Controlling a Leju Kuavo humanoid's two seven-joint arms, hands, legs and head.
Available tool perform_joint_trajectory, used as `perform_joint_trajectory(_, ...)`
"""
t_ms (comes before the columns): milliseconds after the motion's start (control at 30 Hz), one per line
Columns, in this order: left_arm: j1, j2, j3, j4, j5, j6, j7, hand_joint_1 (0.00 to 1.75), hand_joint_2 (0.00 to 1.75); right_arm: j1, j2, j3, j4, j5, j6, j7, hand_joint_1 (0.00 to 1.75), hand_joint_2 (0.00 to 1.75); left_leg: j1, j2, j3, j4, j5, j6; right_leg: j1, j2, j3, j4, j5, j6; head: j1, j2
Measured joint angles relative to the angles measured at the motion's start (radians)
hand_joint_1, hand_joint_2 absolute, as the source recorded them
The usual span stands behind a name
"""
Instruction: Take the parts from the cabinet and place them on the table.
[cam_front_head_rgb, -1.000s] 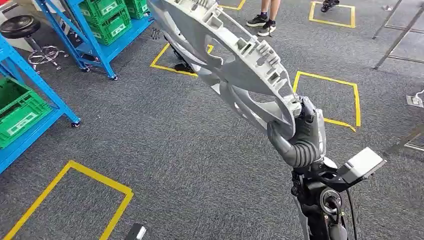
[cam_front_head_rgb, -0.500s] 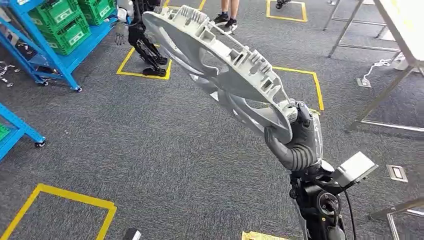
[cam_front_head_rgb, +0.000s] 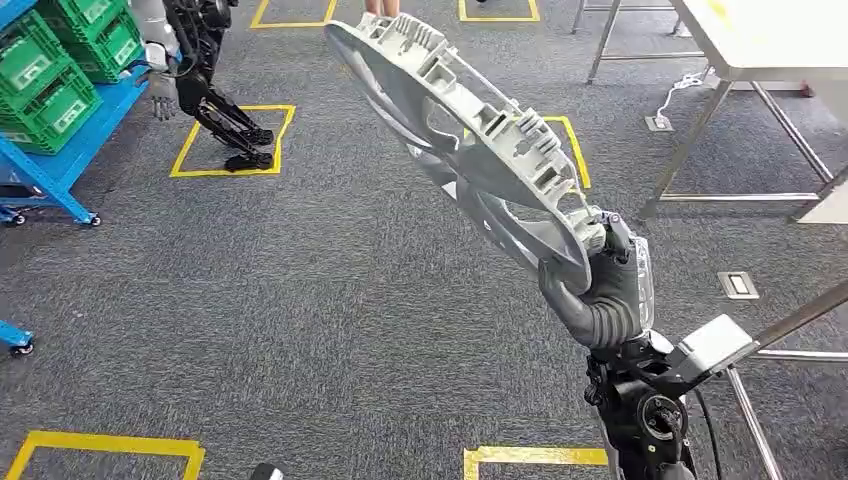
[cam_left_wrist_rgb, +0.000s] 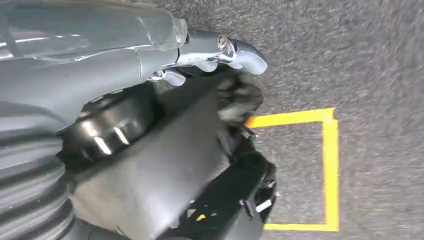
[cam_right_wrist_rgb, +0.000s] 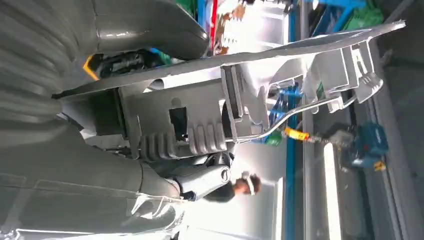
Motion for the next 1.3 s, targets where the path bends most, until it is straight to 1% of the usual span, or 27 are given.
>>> perform_joint_trajectory(33,0.002,0.000,0.000,0.001,0.000,0.000,0.000,0.00,1.75,0.004,-0.001,-0.001,0.000,0.000,-0.001,0.000,1.75,1.75,0.000,-0.001,-0.016,0.024,0.005,0.001,0.002,0.012,0.000,0.000,0.000,-0.001,0.001,0.000)
perform_joint_trajectory(100,0.002,0.000,0.000,0.001,0.000,0.000,0.000,0.00,1.75,0.010,-0.003,-0.002,0.000,0.000,-0.002,0.000,1.75,1.75,0.000,-0.005,0.019,-0.066,0.073,0.007,0.003,0.038,0.001,0.000,0.001,0.000,0.000,0.000)
perform_joint_trajectory(167,0.002,0.002,0.000,0.002,0.000,0.000,0.000,0.00,1.75,0.012,-0.003,-0.003,-0.002,0.000,-0.002,0.000,1.75,1.75,0.000,-0.053,0.115,-0.265,0.167,0.018,0.001,0.064,0.004,0.001,0.003,0.003,0.000,0.000)
perform_joint_trajectory(200,0.002,0.004,0.000,0.002,0.000,0.000,0.000,0.00,1.75,0.012,-0.002,-0.003,-0.002,0.000,-0.002,0.000,1.75,1.75,-0.001,-0.085,0.134,-0.301,0.155,0.020,0.006,0.073,0.001,0.003,0.005,0.008,0.000,0.000)
perform_joint_trajectory(267,0.002,0.004,0.000,0.002,0.000,0.000,0.000,0.00,1.75,0.013,-0.003,-0.003,-0.003,0.000,-0.001,-0.001,1.75,1.75,-0.007,-0.064,0.133,-0.304,0.158,0.019,-0.001,0.092,-0.008,0.002,0.010,0.020,0.001,0.000)
perform_joint_trajectory(333,-0.001,0.004,0.000,0.002,0.000,-0.001,0.000,0.00,1.75,0.017,-0.004,-0.005,-0.003,0.000,-0.001,-0.001,1.75,1.75,-0.010,-0.044,0.141,-0.310,0.164,0.029,-0.005,0.113,-0.012,-0.004,0.016,0.035,0.000,0.000)
perform_joint_trajectory(400,-0.003,0.005,0.002,0.002,0.000,-0.001,0.000,0.00,1.75,0.017,-0.008,-0.006,-0.003,0.000,-0.001,-0.002,1.75,1.75,-0.003,-0.020,0.146,-0.322,0.173,0.043,0.001,0.023,-0.040,0.049,-0.021,0.038,0.006,0.000)
perform_joint_trajectory(433,-0.001,0.005,0.002,0.002,-0.001,-0.002,0.000,0.00,1.75,0.018,-0.009,-0.006,-0.003,0.000,-0.001,-0.003,1.75,1.75,-0.004,-0.007,0.146,-0.322,0.173,0.044,0.000,0.000,-0.070,0.118,-0.061,0.043,0.007,0.000)
perform_joint_trajectory(500,0.004,0.005,0.002,0.002,-0.008,-0.002,0.000,0.00,1.75,0.022,-0.010,-0.006,-0.003,-0.002,-0.001,-0.007,1.75,1.75,-0.004,0.022,0.144,-0.321,0.172,0.046,-0.003,-0.015,-0.151,0.288,-0.129,0.053,0.008,0.000)
perform_joint_trajectory(533,0.005,0.006,0.002,0.002,-0.009,-0.002,0.000,0.00,1.75,0.025,-0.011,-0.006,-0.003,-0.004,-0.002,-0.010,1.75,1.75,-0.004,0.035,0.144,-0.321,0.171,0.045,-0.006,-0.017,-0.170,0.328,-0.133,0.056,0.008,0.000)
perform_joint_trajectory(567,0.004,0.006,0.002,0.002,-0.009,-0.002,-0.001,0.00,1.75,0.029,-0.013,-0.007,-0.003,-0.007,-0.002,-0.014,1.75,1.75,-0.004,0.048,0.145,-0.321,0.169,0.044,-0.009,-0.019,-0.161,0.310,-0.116,0.057,0.008,0.000)
perform_joint_trajectory(633,0.004,0.007,0.002,0.002,-0.010,-0.002,-0.005,0.00,1.75,0.035,-0.016,-0.010,-0.004,-0.011,-0.003,-0.019,1.75,1.75,-0.001,0.069,0.151,-0.319,0.163,0.036,-0.013,-0.036,-0.078,0.158,-0.045,0.060,0.007,0.000)
perform_joint_trajectory(667,0.003,0.007,0.002,0.002,-0.011,-0.002,-0.007,0.00,1.75,0.039,-0.017,-0.011,-0.009,-0.011,-0.004,-0.021,1.75,1.75,-0.001,0.078,0.154,-0.316,0.158,0.030,-0.015,-0.067,-0.025,0.063,-0.011,0.063,0.008,0.000)
perform_joint_trajectory(700,0.003,0.009,0.002,0.002,-0.011,-0.002,-0.010,0.00,1.75,0.041,-0.017,-0.011,-0.011,-0.012,-0.005,-0.022,1.75,1.75,-0.009,0.087,0.154,-0.312,0.151,0.021,-0.007,-0.112,-0.001,0.018,-0.021,0.061,0.009,0.000)
perform_joint_trajectory(733,0.001,0.009,0.002,0.002,-0.014,-0.002,-0.010,0.00,1.75,0.047,-0.017,-0.012,-0.016,-0.012,-0.007,-0.024,1.75,1.75,-0.011,0.095,0.154,-0.306,0.146,0.015,-0.008,-0.088,0.000,0.013,-0.011,0.044,0.004,0.000)
perform_joint_trajectory(833,-0.005,0.006,0.002,0.002,-0.017,-0.001,-0.004,0.00,1.75,0.067,-0.019,-0.019,-0.034,-0.008,-0.024,-0.025,1.75,1.75,-0.009,0.119,0.159,-0.310,0.144,0.010,-0.002,-0.060,-0.008,0.018,-0.014,0.025,0.002,0.000)
perform_joint_trajectory(867,-0.008,0.004,0.002,0.002,-0.017,0.000,0.000,0.00,1.75,0.072,-0.020,-0.022,-0.042,-0.006,-0.024,-0.025,1.75,1.75,-0.003,0.113,0.154,-0.306,0.134,0.000,-0.009,-0.049,-0.005,0.014,-0.011,0.017,0.002,0.000)
perform_joint_trajectory(900,-0.009,0.004,0.002,0.002,-0.016,0.002,0.001,0.00,1.75,0.075,-0.021,-0.024,-0.050,-0.006,-0.026,-0.026,1.75,1.75,0.000,0.061,0.144,-0.276,0.110,-0.002,-0.008,-0.040,-0.005,0.015,-0.011,0.012,0.001,0.000)
perform_joint_trajectory(933,-0.008,0.002,0.002,0.002,-0.010,0.003,0.002,0.00,1.75,0.075,-0.020,-0.026,-0.053,-0.005,-0.026,-0.026,1.75,1.75,0.001,0.025,0.114,-0.207,0.071,-0.002,-0.008,-0.030,-0.006,0.015,-0.009,0.006,0.000,0.000)
perform_joint_trajectory(967,-0.005,0.001,0.001,0.002,-0.009,0.003,0.003,0.00,1.75,0.076,-0.018,-0.026,-0.053,-0.006,-0.026,-0.026,1.75,1.75,0.000,0.008,0.070,-0.115,0.030,-0.002,-0.007,-0.017,-0.006,0.015,-0.009,0.003,-0.001,0.000)
perform_joint_trajectory(1033,-0.001,0.001,0.001,0.003,-0.008,0.005,0.005,0.00,1.75,0.077,-0.018,-0.026,-0.054,-0.006,-0.026,-0.026,1.75,1.75,0.000,-0.001,-0.004,0.021,-0.009,0.001,-0.002,0.010,-0.007,0.015,-0.008,0.002,-0.001,0.000)
perform_joint_trajectory(1067,-0.001,0.001,0.001,0.003,-0.008,0.005,0.006,0.00,1.75,0.078,-0.018,-0.027,-0.054,-0.006,-0.026,-0.026,1.75,1.75,-0.001,-0.002,-0.015,0.027,0.004,0.005,0.000,0.023,-0.007,0.015,-0.007,0.001,-0.001,0.000)
perform_joint_trajectory(1100,-0.003,0.001,0.002,0.003,-0.008,0.005,0.006,0.00,1.75,0.080,-0.018,-0.027,-0.054,-0.006,-0.026,-0.026,1.75,1.75,-0.001,-0.004,-0.001,-0.019,0.043,0.011,0.001,0.038,-0.006,0.015,-0.007,0.000,-0.001,0.000)
perform_joint_trajectory(1167,-0.006,0.001,0.002,0.003,-0.007,0.005,0.008,0.00,1.75,0.081,-0.016,-0.027,-0.054,-0.005,-0.025,-0.026,1.75,1.75,-0.007,-0.034,0.080,-0.201,0.140,0.026,0.000,0.064,-0.005,0.015,-0.004,0.001,-0.002,0.000)
perform_joint_trajectory(1200,-0.008,0.003,0.002,0.003,-0.007,0.005,0.008,0.00,1.75,0.081,-0.016,-0.027,-0.054,-0.005,-0.024,-0.026,1.75,1.75,-0.009,-0.091,0.114,-0.274,0.166,0.033,-0.005,0.073,-0.006,0.015,-0.003,0.004,-0.001,0.000)
perform_joint_trajectory(1233,-0.009,0.003,0.001,0.003,-0.007,0.005,0.009,0.00,1.75,0.081,-0.015,-0.027,-0.054,-0.004,-0.024,-0.026,1.75,1.75,-0.007,-0.115,0.126,-0.298,0.158,0.035,0.002,0.083,-0.010,0.018,-0.002,0.009,0.000,0.000)
perform_joint_trajectory(1300,-0.012,-0.002,0.001,0.003,-0.008,0.005,0.011,0.00,1.75,0.084,-0.015,-0.028,-0.056,0.000,-0.026,-0.025,1.75,1.75,-0.016,-0.089,0.130,-0.295,0.160,0.033,-0.010,0.105,-0.018,0.014,0.005,0.024,0.000,0.000)
